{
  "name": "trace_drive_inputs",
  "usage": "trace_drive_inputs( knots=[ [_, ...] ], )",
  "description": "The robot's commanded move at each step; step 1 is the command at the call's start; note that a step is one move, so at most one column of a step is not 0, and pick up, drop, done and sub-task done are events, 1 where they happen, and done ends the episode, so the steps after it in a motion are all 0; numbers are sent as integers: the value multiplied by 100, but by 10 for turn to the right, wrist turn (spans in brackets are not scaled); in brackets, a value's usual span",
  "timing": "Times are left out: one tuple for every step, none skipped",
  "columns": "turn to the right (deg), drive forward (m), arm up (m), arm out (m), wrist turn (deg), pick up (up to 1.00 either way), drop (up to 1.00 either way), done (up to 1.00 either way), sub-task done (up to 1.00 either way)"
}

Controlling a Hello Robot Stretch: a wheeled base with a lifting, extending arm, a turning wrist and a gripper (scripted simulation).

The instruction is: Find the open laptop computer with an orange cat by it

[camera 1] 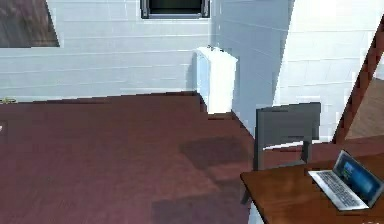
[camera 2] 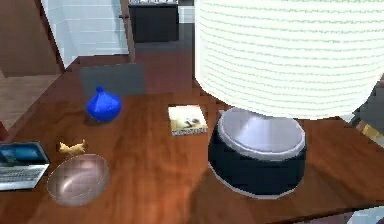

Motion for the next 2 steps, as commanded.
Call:
trace_drive_inputs(
  knots=[
    [450, 0, 0, 0, 0, 0, 0, 0, 0],
    [0, 0, 0, 0, 0, 0, 0, 100, 0]
  ],
)
